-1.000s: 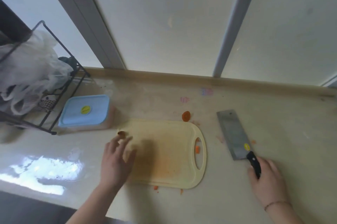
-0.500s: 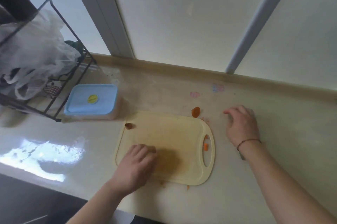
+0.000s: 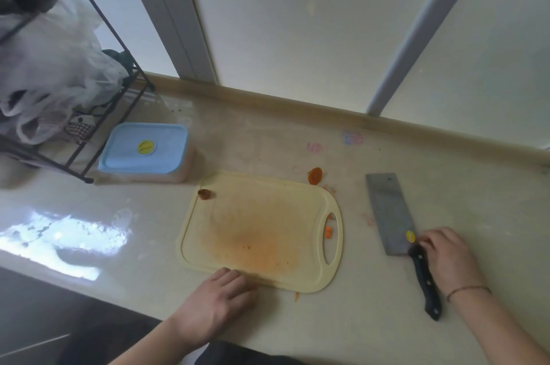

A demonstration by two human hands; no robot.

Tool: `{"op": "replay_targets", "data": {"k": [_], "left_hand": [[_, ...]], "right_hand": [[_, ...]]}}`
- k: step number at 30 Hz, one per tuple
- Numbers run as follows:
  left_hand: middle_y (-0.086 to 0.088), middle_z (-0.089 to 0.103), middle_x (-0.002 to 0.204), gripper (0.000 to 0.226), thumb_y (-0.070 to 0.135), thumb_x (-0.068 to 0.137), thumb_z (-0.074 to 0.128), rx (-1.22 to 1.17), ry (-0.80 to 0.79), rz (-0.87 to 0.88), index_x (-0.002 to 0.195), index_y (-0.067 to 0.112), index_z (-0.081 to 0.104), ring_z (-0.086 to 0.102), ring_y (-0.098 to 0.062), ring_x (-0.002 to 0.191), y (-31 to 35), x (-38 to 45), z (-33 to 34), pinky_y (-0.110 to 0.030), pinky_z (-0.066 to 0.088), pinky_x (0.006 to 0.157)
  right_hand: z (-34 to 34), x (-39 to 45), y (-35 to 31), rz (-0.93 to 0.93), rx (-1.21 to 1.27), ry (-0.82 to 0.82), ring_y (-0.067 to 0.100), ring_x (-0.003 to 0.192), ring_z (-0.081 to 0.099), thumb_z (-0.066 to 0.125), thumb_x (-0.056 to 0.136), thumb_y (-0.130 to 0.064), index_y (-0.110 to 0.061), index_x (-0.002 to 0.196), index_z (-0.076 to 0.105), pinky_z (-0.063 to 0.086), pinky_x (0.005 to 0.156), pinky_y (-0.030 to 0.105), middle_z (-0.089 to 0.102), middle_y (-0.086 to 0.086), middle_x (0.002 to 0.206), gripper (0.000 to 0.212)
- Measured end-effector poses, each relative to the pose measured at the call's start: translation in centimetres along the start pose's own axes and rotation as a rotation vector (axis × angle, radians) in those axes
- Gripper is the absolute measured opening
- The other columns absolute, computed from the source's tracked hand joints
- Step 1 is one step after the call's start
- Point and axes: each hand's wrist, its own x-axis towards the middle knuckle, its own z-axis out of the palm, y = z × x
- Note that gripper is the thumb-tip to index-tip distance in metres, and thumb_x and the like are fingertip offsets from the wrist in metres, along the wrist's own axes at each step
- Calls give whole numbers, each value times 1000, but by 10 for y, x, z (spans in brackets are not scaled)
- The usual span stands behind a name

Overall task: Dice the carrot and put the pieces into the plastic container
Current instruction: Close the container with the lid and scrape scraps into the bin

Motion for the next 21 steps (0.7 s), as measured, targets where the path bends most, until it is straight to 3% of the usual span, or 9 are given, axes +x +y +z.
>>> {"op": "replay_targets", "data": {"k": [4, 8, 10, 12, 14, 17, 21], "left_hand": [[1, 65, 99, 11, 19, 97, 61, -7, -23, -58, 101, 17, 70, 57, -20, 82, 8, 2, 6, -29, 46, 73], [4, 62, 96, 9, 18, 94, 60, -24, -37, -157, 101, 20, 65, 55, -18, 79, 15, 1, 10, -28, 44, 72], [5, 60, 95, 13, 21, 93, 58, -48, -21, -237, 103, 21, 65, 54, -16, 79, 19, 1, 13, -27, 45, 71], [6, 61, 96, 19, 23, 93, 59, -95, -3, -318, 110, 23, 66, 55, -15, 80, 22, 1, 15, -26, 47, 72], [7, 60, 95, 20, 23, 91, 61, -119, 12, -368, 110, 25, 66, 55, -15, 80, 23, -2, 18, -27, 48, 71], [9, 59, 93, 13, 24, 89, 62, -144, 39, -429, 100, 26, 69, 54, -15, 80, 24, -5, 19, -29, 49, 68], [5, 62, 91, 15, 22, 90, 57, -54, 11, -363, 93, 21, 71, 53, -16, 78, 28, -1, 14, -27, 48, 66]], "right_hand": [[-13, -3, -31, 101, 112, 22, 39, 73, 58, 71, 72, 11, -2, 73, 59, 47, 68, 41, 58, 21, 77, 18], [-25, 0, -96, -121, 144, 40, 36, 69, 58, 70, 72, 7, -5, 73, 59, 49, 62, 39, 58, 17, 74, 16], [-23, 5, -123, -191, 199, -74, 30, 75, 59, 63, 84, -4, -9, 84, 63, 52, 68, 37, 59, 8, 82, 5], [-14, 4, -141, -281, 226, -257, 21, 84, 60, 58, 91, -15, -16, 100, 66, 52, 79, 37, 58, -3, 91, 12], [-3, 3, -153, -367, 185, -306, 18, 92, 59, 57, 92, -22, -21, 109, 66, 46, 83, 30, 60, -4, 99, 19], [2, 1, -162, -370, 59, -370, 8, 88, 46, 49, 98, -29, -22, 112, 61, 30, 71, 20, 58, -6, 109, 20], [4, 1, -165, -317, -22, -361, 11, 79, 41, 50, 97, -34, -20, 104, 57, 29, 66, 22, 48, -6, 97, 17]]}}
